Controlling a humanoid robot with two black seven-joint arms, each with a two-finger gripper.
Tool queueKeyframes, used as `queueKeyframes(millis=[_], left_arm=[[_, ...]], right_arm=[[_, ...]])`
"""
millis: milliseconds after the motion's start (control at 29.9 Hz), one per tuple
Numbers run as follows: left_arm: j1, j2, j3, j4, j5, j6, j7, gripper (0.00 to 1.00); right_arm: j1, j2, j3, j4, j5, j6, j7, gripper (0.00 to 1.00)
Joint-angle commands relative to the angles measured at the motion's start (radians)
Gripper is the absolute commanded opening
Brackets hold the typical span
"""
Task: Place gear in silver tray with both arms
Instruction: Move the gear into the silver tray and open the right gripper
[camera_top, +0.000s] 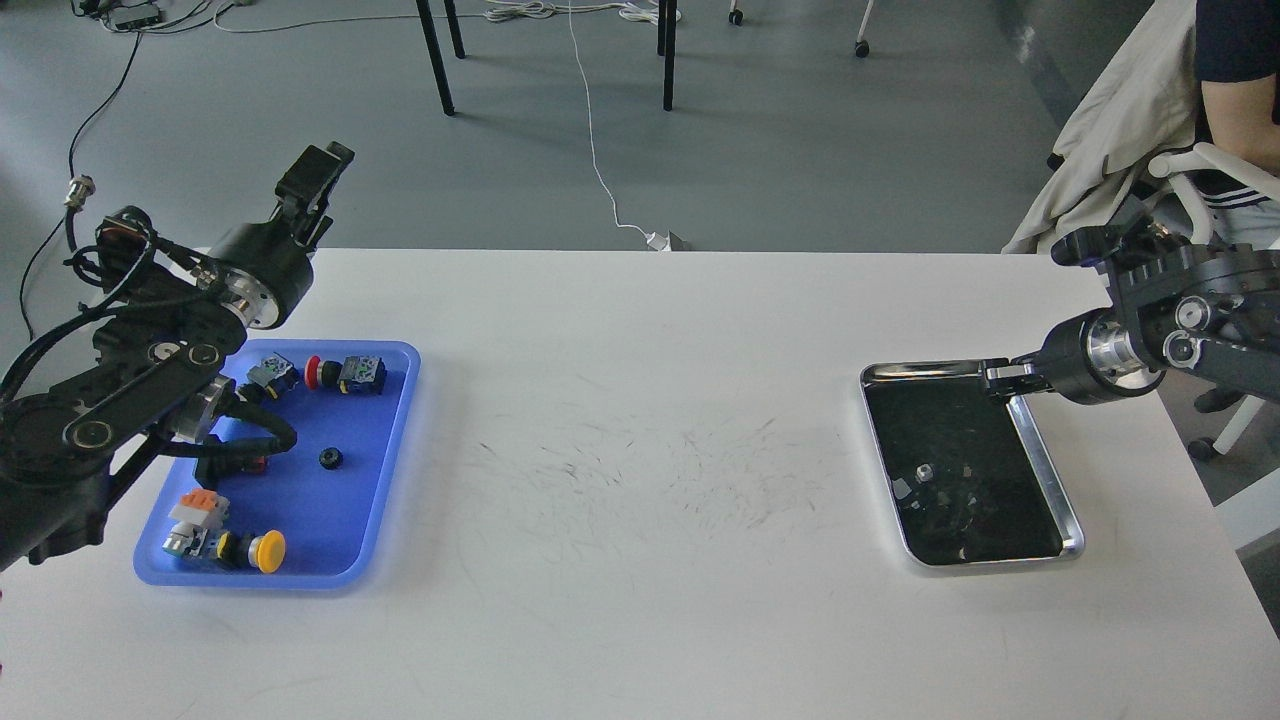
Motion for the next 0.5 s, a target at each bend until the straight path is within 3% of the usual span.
queueKeyframes(millis=[0,100,234,301,401,468], left_arm=[[-0.002,0.001,0.000,0.000,0.000,-0.001,0.000,0.98],[-0.003,0.001,0.000,0.000,0.000,-0.001,0.002,0.98],[-0.006,0.001,0.001,0.000,0.000,-0.001,0.002,0.98],[-0.006,0.001,0.001,0.000,0.000,-0.001,0.002,0.98],[-0.006,0.001,0.001,0.000,0.000,-0.001,0.002,0.98],[-0.006,0.001,0.001,0.000,0.000,-0.001,0.002,0.98]], right_arm=[[-0.031,0.046,0.006,-0.057,-0.001,0.000,0.000,0.07],[-0.055,0.089,0.005,-0.097,-0.001,0.000,0.000,0.07],[-0.054,0.106,0.009,-0.103,-0.001,0.000,0.000,0.17],[-0.052,0.112,0.009,-0.103,-0.001,0.000,0.000,0.31],[-0.052,0.112,0.012,-0.103,0.004,0.000,-0.002,0.83],[-0.051,0.112,0.023,-0.102,0.007,0.000,-0.002,0.93]])
